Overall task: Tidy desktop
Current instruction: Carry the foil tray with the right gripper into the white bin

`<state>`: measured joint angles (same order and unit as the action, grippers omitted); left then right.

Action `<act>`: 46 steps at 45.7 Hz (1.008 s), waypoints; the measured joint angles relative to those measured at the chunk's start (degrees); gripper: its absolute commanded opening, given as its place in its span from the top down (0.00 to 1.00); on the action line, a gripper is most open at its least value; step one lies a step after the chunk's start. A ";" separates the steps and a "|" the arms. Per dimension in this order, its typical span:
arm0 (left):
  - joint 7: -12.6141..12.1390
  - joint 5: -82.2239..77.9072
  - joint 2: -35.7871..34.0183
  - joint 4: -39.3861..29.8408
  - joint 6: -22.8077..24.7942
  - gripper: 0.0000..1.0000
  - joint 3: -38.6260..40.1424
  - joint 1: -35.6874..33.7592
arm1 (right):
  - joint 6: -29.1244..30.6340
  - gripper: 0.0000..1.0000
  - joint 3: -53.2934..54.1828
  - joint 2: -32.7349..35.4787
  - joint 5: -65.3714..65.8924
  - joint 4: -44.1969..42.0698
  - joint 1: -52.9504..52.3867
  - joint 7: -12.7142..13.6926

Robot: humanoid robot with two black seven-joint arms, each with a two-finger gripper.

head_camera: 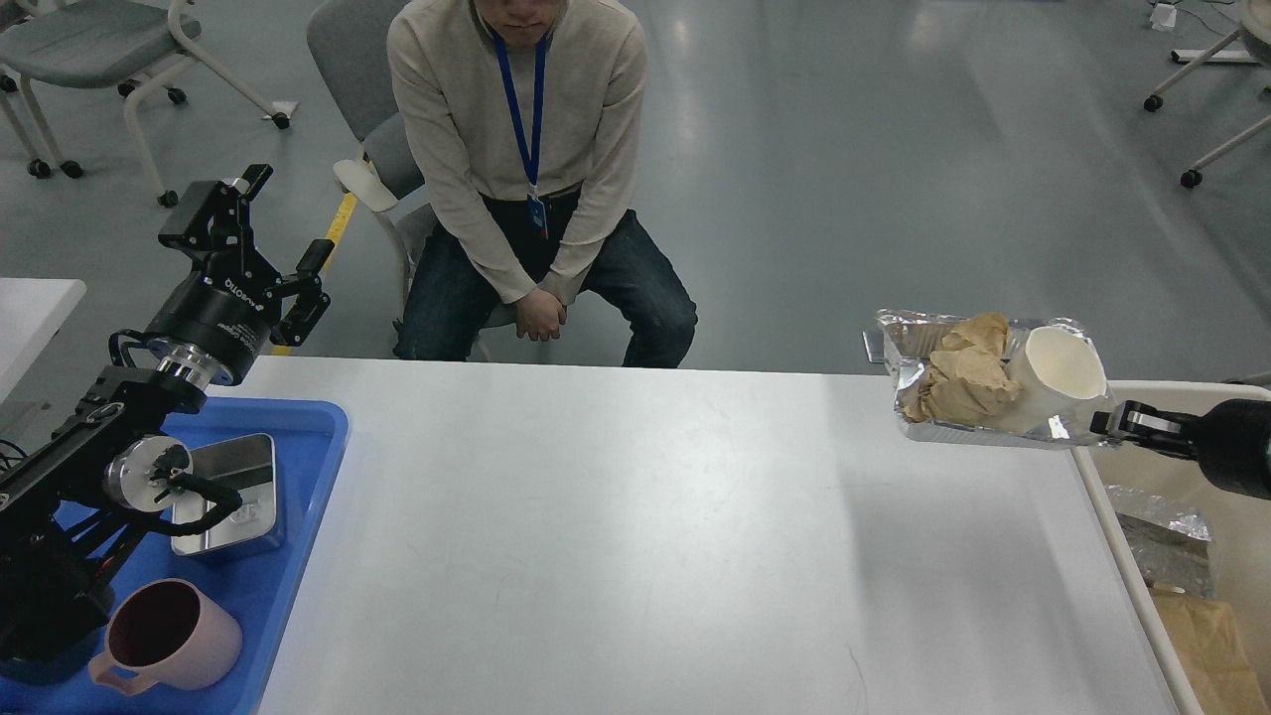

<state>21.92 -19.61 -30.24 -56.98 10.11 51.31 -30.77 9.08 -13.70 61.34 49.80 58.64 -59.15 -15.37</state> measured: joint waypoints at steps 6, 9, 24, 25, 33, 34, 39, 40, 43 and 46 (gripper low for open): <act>-0.17 1.80 1.28 3.64 0.00 0.04 1.16 0.08 | -0.56 1.00 -0.02 0.31 -4.03 -5.33 2.19 -0.05; -0.48 4.67 3.23 6.14 0.00 0.04 2.57 0.10 | -0.61 1.00 -0.01 0.32 -6.16 -7.52 3.45 -0.08; -0.71 12.32 7.79 10.98 0.03 0.04 5.54 1.28 | -0.75 1.00 -0.07 -0.82 -17.96 -16.56 12.60 -0.03; -0.69 12.33 8.00 11.00 0.05 0.04 5.55 1.34 | -0.76 1.00 -0.08 -1.14 -18.75 -17.43 13.38 -0.03; -0.63 12.33 9.47 11.01 0.73 0.04 5.59 1.66 | -0.70 0.98 0.05 -5.65 -23.62 -25.27 19.02 0.00; -0.63 12.33 9.63 11.01 0.88 0.04 5.59 1.67 | -0.70 0.89 0.06 -6.10 -24.05 -26.11 19.48 0.05; -0.71 12.33 10.31 11.01 1.29 0.04 5.59 1.79 | -1.28 0.00 0.09 -8.78 -27.61 -31.81 22.21 0.49; -0.71 12.33 10.39 11.01 1.31 0.04 5.59 1.84 | -1.40 0.00 0.09 -9.39 -28.43 -33.11 22.78 0.52; -0.74 12.33 10.56 11.02 1.39 0.04 5.59 2.05 | -1.65 0.00 0.11 -11.73 -30.90 -37.46 24.54 0.56; -0.74 12.33 10.62 11.01 1.54 0.04 5.58 2.17 | -1.63 0.00 0.10 -14.52 -32.63 -41.33 25.90 0.59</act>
<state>21.18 -7.28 -19.62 -45.96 11.65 56.89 -28.60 7.46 -13.59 46.82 17.17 17.30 -33.25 -14.79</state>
